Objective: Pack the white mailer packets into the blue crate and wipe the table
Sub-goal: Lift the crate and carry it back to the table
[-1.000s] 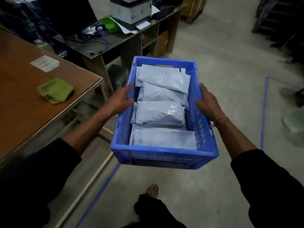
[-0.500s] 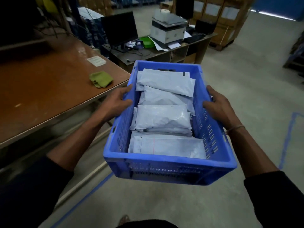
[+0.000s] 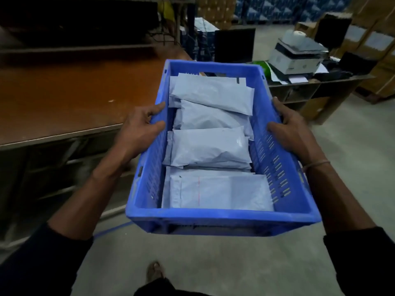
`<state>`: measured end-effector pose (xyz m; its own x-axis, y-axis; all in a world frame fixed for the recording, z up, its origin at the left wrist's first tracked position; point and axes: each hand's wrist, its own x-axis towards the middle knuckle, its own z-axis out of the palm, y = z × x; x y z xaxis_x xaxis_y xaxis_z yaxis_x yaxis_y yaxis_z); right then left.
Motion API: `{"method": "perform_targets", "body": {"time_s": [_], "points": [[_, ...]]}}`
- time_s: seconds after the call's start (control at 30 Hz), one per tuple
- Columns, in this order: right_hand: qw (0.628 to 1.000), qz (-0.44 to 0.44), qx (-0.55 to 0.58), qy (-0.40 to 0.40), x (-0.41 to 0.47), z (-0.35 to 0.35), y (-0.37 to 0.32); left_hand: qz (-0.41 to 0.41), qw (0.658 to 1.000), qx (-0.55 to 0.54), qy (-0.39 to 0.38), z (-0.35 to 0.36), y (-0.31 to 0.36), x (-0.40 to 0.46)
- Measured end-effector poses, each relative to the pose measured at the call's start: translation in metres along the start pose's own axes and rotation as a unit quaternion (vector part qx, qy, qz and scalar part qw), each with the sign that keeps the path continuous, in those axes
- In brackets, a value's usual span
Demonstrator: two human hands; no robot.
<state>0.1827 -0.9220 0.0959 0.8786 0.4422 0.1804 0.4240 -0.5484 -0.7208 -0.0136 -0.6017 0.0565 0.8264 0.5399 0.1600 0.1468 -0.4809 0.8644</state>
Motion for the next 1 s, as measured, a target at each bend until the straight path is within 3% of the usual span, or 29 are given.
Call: {"method": "perform_targets", "body": {"time_s": [0.23,0.63,0.77,1.0], "points": [[0.997,-0.054,0.023,-0.056,0.074,0.078,-0.059,-0.029,0.995,0.033,0.091,-0.081,-0.035,0.026],[0.986,-0.119,0.026,-0.113,0.184,0.213,-0.151,-0.05,0.987,0.065,0.139,-0.188,-0.106,0.111],[0.983,-0.11,0.045,-0.142,0.223,0.251,-0.166,-0.064,0.984,0.065,0.154,-0.21,-0.13,0.14],[0.968,-0.168,0.049,-0.179,0.312,0.317,-0.183,-0.097,0.978,0.075,0.168,-0.234,-0.169,0.21]]}}
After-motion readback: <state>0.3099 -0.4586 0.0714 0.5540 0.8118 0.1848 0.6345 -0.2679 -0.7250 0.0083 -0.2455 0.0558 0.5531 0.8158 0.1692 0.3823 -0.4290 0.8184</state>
